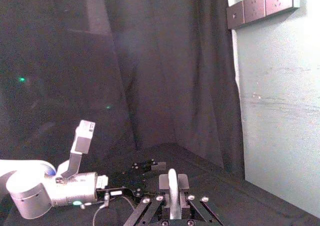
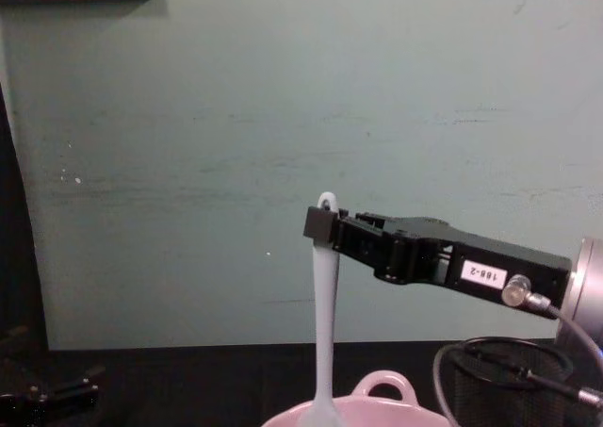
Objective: Use the one hand to pick up the spoon and stir the clear water in the bowl.
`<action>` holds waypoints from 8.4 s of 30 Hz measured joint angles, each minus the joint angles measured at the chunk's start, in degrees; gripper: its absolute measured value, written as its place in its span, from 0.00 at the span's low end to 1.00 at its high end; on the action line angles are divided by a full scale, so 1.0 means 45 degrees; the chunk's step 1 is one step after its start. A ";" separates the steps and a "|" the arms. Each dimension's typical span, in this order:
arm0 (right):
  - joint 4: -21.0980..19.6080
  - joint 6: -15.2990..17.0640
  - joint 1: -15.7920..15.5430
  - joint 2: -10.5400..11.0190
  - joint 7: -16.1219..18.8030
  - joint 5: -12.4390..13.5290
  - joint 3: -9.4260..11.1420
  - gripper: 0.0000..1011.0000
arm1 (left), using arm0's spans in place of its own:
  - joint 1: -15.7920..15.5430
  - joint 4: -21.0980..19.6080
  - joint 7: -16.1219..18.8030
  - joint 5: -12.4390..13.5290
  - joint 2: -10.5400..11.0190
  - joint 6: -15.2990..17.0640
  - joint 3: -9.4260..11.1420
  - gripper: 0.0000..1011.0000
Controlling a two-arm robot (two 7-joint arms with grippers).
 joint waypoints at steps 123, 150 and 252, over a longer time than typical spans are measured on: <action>0.2072 0.0420 0.0707 -0.1041 -0.0527 -0.0425 0.0820 0.10 | 0.0000 0.0000 0.0000 -0.0001 0.0000 0.0000 0.0000 1.00; -0.0670 0.1005 -0.0938 -0.0240 -0.0862 -0.0719 0.0634 0.10 | 0.0000 0.0000 0.0000 0.0000 0.0000 -0.0001 -0.0001 1.00; -0.0854 0.1198 -0.1075 0.0296 -0.1060 -0.0652 0.1174 0.10 | 0.0000 0.0000 0.0000 0.0000 0.0000 0.0000 0.0000 1.00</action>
